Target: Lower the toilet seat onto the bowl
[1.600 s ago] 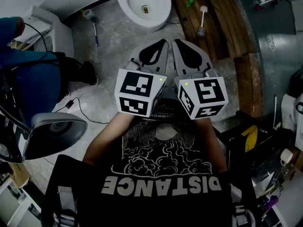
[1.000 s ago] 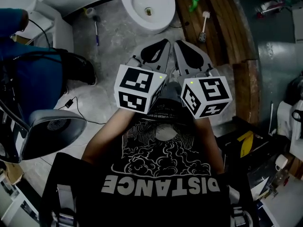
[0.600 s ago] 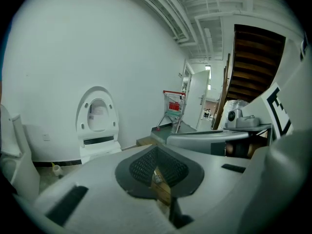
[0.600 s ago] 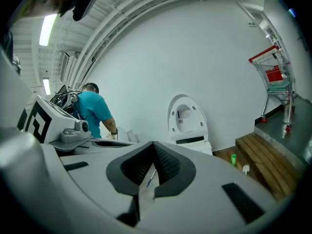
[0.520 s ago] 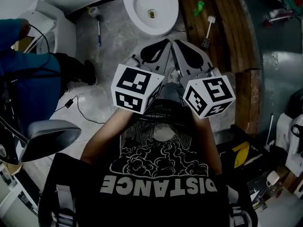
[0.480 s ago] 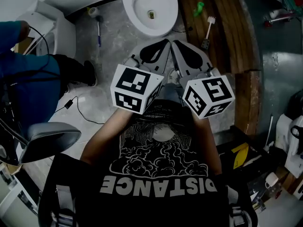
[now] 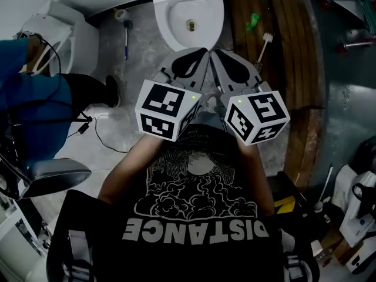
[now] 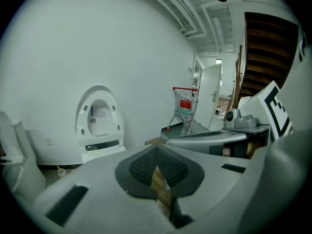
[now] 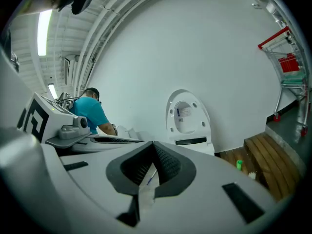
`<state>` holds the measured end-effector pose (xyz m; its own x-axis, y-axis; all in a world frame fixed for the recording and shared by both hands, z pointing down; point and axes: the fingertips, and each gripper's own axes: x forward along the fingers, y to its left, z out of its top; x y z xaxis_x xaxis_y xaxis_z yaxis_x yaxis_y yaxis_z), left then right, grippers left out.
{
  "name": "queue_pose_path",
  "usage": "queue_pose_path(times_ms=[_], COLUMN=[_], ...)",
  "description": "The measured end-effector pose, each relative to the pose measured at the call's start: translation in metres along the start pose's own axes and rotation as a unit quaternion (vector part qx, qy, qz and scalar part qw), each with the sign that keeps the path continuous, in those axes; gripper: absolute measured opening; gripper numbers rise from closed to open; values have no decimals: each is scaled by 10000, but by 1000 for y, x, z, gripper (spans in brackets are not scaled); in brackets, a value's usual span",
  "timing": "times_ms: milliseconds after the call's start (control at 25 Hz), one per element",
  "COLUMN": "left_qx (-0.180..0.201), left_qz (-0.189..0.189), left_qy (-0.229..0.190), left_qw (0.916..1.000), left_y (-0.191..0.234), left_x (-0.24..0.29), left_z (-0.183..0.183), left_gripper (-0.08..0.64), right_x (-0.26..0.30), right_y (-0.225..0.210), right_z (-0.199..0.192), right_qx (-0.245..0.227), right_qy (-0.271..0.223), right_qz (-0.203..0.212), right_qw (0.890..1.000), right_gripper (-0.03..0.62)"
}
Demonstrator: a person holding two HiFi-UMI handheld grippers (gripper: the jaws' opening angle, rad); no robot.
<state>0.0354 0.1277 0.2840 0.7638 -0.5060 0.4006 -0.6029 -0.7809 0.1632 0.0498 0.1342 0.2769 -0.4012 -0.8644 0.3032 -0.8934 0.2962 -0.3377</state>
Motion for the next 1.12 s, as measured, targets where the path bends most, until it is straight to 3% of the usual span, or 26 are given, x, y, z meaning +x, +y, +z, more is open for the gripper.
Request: queue_pose_path(times_ms=[360,640,1120], left_qx=[-161,-255,-354], left_qz=[406,614,578], left_qy=[50,32,-19], left_qw=[9990,9978,9977], left_y=[7,20,59], left_x=[44,55,82], left_z=[18,24,35], left_gripper=[9,9,9], right_x=[14,29,72], right_y=[-44,-54,-68], right_z=[20,30,40], right_qx=[-240,-345,-641], right_qy=[118,137,358], right_qz=[145,324,190], right_qw=[9995,9988,9971], right_gripper=[17,17,18])
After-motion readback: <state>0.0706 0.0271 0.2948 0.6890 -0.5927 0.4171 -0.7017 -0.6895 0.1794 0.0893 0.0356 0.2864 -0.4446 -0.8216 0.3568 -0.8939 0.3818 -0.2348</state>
